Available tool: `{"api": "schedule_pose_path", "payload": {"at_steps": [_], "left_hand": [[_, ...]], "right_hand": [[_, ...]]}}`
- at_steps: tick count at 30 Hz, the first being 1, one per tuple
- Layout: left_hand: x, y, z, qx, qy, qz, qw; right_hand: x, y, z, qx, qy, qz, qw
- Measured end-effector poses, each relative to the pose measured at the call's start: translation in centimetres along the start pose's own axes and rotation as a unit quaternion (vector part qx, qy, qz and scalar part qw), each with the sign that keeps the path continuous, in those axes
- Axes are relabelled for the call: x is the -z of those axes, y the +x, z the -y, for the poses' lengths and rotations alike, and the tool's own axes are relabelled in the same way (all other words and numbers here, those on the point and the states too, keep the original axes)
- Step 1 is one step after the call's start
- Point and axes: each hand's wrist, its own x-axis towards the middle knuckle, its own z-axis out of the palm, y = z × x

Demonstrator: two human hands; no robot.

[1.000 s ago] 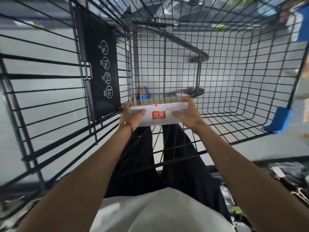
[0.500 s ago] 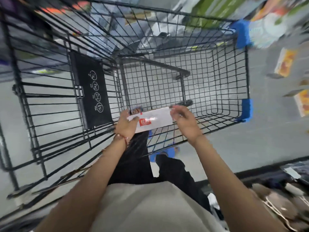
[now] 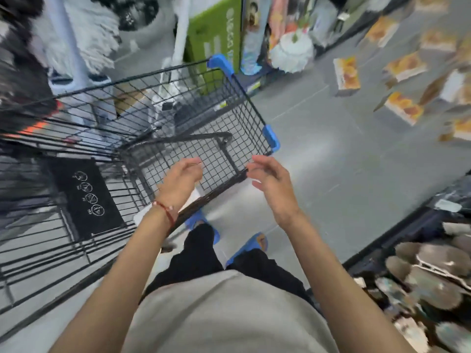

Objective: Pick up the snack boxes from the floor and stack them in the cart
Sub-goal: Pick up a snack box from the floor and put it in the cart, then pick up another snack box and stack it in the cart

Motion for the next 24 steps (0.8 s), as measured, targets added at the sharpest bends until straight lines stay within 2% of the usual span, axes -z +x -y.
{"api": "schedule_pose_path", "payload": {"at_steps": [11,24], "left_hand": [[-17.4,-2.3,-9.4,-0.110,0.078,0.135,0.982],[-34.7,3.9,-23.5,-0.121,0.128,0.282,0.943]], "right_hand": [[16.4,-2.5,3.1,0.019,0.099,-0.141,0.985],[31.0,4.8,10.5,0.022,0.177,-0.277,0.944]]}}
